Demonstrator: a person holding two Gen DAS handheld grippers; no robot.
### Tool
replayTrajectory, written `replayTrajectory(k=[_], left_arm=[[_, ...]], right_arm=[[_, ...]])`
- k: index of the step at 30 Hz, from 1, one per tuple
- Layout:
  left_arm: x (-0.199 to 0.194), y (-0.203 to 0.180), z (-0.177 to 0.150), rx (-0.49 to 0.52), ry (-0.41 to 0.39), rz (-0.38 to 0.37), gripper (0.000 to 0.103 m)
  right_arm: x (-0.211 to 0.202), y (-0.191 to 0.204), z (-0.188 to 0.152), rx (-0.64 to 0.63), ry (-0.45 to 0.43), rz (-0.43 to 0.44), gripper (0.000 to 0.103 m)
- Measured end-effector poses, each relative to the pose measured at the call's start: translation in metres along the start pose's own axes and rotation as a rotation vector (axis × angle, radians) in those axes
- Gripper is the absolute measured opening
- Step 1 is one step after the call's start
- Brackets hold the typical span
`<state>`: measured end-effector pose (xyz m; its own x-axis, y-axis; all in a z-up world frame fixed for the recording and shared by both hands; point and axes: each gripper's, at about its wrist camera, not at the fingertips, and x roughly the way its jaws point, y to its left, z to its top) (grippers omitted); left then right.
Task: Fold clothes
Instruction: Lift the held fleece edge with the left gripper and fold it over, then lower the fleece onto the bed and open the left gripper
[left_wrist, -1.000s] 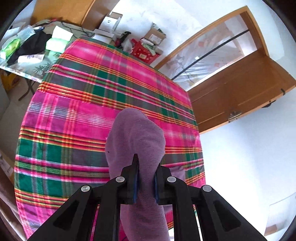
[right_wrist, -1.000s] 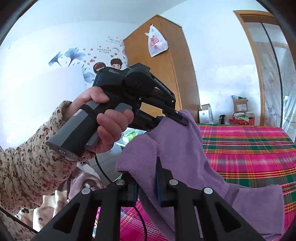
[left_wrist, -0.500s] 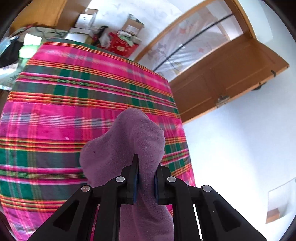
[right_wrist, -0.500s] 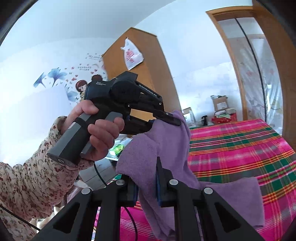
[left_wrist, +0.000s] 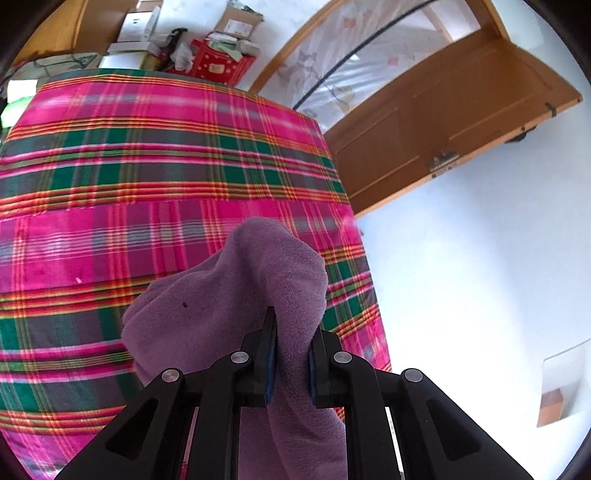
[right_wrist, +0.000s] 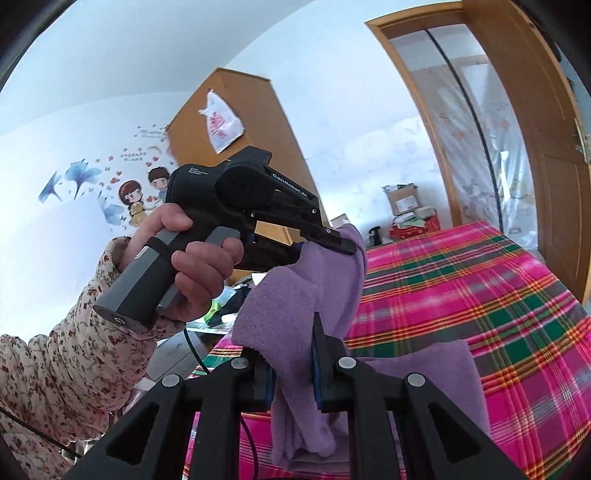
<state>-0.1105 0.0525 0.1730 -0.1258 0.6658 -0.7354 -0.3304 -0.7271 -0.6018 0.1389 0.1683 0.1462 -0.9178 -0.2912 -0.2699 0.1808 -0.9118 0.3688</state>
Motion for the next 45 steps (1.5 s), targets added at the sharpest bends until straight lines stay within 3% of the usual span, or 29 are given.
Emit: replayTrajectory(k=[10,28,38,45], left_arm=[[0.06,-0.024,0.012,0.035,0.124,0.01,0.014],[0.164,-0.025,0.03,0.01,0.292,0.079,0.016],[0.19,-0.019,0.03,-0.005,0.322,0.085,0.022],[0.185,-0.026,0.027,0.042,0.287,0.058,0.029]], right_arm=[[-0.007,-0.048,-0.006,0.1,0.0,-0.083,0.016],[0.0,-0.129,-0.031,0.269,0.054,-0.185,0.017],[0.004,-0.154,-0.05,0.337,0.093,-0.217,0.019],[0.001,-0.17,-0.064,0.391,0.128,-0.261,0.022]])
